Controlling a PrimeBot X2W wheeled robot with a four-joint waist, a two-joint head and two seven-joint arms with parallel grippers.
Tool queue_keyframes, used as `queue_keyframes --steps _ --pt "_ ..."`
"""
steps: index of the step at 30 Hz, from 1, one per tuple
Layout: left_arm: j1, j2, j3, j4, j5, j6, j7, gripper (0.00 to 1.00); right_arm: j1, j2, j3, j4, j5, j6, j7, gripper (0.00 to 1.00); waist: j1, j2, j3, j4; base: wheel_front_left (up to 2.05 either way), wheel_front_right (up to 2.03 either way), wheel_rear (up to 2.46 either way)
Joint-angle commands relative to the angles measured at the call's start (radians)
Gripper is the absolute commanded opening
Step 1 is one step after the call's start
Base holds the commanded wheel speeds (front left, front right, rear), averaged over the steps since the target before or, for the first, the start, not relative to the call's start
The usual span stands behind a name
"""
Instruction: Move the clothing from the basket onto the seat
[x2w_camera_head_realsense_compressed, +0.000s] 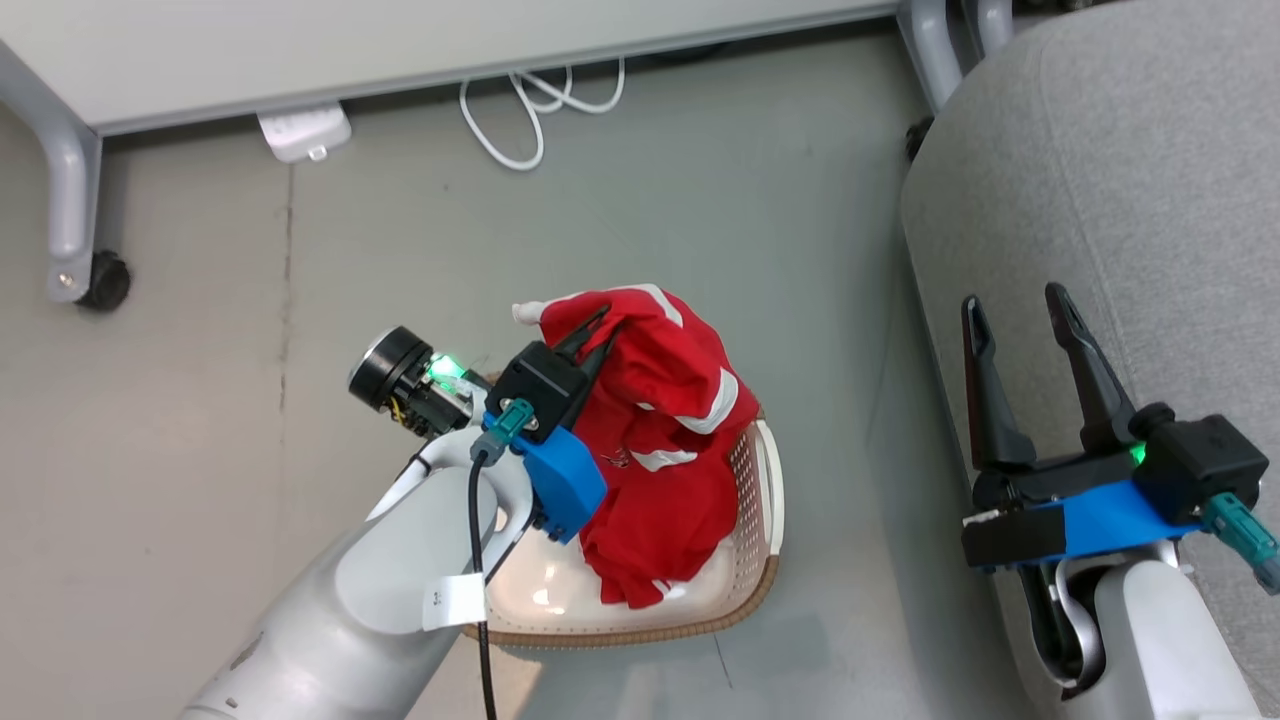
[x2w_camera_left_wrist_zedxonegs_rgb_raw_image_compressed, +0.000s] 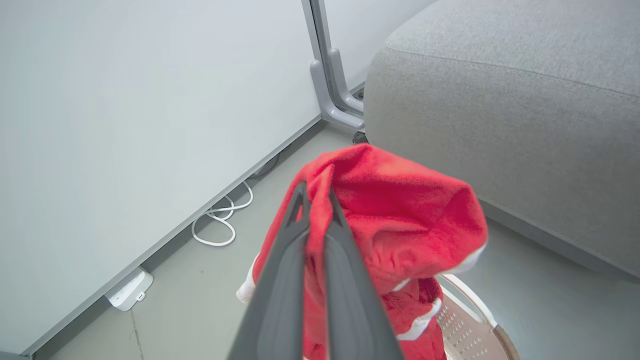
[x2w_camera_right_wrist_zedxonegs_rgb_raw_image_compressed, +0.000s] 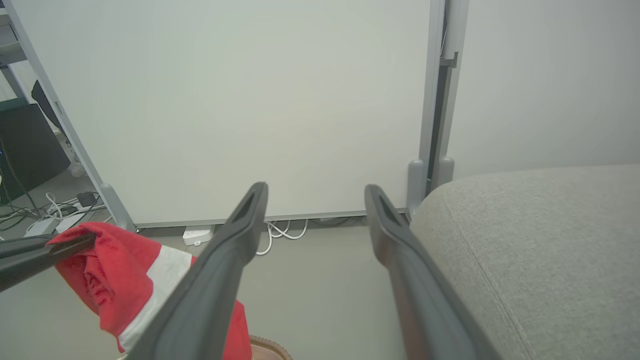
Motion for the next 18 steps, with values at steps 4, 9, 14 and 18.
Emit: queue_keyframes --steps 4,9,14,18 --pt "0.02 -0.019 0.059 -0.059 0.014 0.004 -0.005 0.0 0.042 0.004 -0.005 0.008 0.001 0.0 -0.001 1.0 0.0001 0.0 -0.067 0.006 0.0 0.0 0.0" --pt "0.029 -0.046 0.117 -0.12 0.039 0.002 -0.005 0.0 0.078 0.007 -0.013 0.015 0.005 0.0 -0.001 1.0 0.0001 0.0 -0.125 0.01 0.0 0.0 0.0" --pt "0.033 -0.07 0.158 -0.165 0.059 -0.008 -0.005 0.0 0.116 0.008 -0.021 0.022 0.005 0.0 -0.001 1.0 0.0001 0.0 -0.176 0.018 0.0 0.0 0.0" --pt "0.037 -0.084 0.176 -0.19 0.073 -0.02 -0.005 0.0 0.14 0.008 -0.027 0.026 0.01 0.0 -0.001 1.0 0.0001 0.0 -0.212 0.025 0.0 0.0 0.0"
